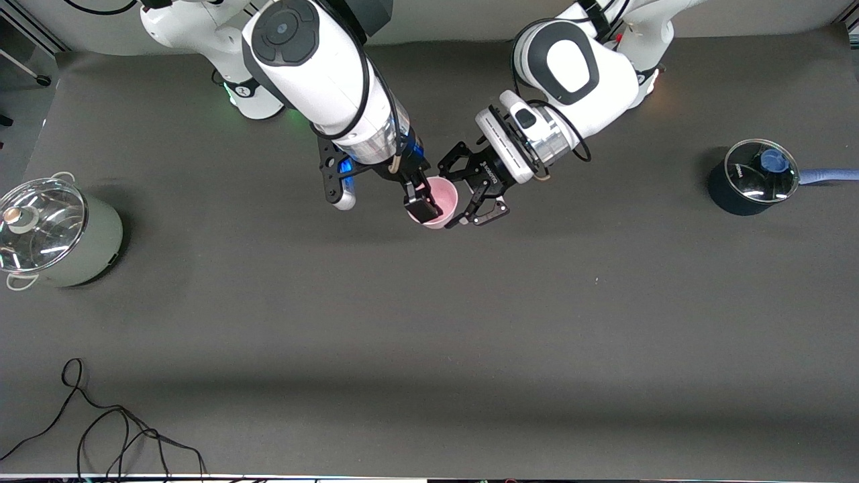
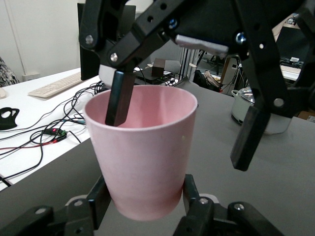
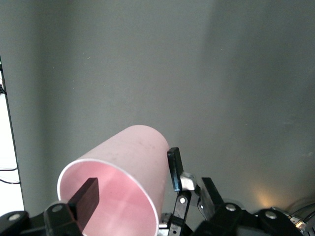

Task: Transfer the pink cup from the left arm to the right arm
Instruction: 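Close the right gripper on the pink cup's rim side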

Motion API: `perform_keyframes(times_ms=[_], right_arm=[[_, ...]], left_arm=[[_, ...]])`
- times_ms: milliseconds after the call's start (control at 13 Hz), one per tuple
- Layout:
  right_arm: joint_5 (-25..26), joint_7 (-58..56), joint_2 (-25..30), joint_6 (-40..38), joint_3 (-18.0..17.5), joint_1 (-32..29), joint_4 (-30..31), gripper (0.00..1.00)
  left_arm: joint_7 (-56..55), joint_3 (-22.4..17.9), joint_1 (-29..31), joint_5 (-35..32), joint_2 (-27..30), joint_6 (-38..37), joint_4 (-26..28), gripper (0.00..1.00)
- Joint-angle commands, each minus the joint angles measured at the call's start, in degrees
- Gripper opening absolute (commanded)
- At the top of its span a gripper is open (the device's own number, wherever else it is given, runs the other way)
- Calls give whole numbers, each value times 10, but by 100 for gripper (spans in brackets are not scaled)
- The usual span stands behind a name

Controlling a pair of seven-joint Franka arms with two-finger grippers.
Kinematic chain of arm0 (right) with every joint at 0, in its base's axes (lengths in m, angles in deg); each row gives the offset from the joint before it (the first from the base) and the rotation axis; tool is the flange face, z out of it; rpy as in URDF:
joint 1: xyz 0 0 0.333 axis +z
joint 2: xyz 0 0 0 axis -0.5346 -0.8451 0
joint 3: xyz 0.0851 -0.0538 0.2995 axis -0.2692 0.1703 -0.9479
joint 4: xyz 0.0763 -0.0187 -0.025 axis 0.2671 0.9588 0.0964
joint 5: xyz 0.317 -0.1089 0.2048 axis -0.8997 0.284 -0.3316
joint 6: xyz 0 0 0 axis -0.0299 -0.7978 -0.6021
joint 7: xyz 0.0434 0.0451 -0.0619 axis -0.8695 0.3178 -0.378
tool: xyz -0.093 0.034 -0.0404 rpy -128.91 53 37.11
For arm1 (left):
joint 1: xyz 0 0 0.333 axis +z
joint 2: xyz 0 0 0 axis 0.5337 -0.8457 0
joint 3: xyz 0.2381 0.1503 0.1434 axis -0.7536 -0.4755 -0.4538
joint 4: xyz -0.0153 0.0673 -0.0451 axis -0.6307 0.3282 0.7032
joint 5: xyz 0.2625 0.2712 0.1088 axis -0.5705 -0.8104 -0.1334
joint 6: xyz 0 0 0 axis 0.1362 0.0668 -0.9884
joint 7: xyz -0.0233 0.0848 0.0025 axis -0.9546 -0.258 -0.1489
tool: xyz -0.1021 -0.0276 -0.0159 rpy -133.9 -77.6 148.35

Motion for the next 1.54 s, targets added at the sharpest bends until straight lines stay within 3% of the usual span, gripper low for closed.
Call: perform_keyframes(times_ms=[0, 154, 538, 846, 1000, 1077, 1231, 1308, 1462], right_arm=[[12, 6, -13, -2, 5, 7, -24, 43], [12, 5, -13, -2, 5, 7, -24, 0], [8, -83, -12, -4, 5, 4, -23, 0], [7, -83, -7, -8, 5, 2, -24, 0], [7, -85, -5, -9, 7, 0, -25, 0], [7, -86, -3, -10, 7, -2, -25, 0], [8, -97, 0, -14, 10, -3, -25, 0], [8, -111, 1, -25, 12, -3, -26, 0], [8, -115, 2, -36, 14, -3, -26, 0]], left_arm=[[-3, -5, -9, 14, 4, 9, -10, 18], [-3, -5, -8, 14, 4, 9, -9, 18], [-3, -6, -8, 14, 4, 9, -9, 19], [-3, -6, -8, 13, 3, 9, -10, 21], [-3, -6, -8, 13, 2, 9, -10, 35], [-3, -6, -8, 12, 2, 9, -10, 50], [-3, -6, -8, 11, 0, 9, -14, 94], [-3, -6, -8, 10, -1, 9, -15, 99], [-3, -6, -7, 10, -3, 9, -15, 99]])
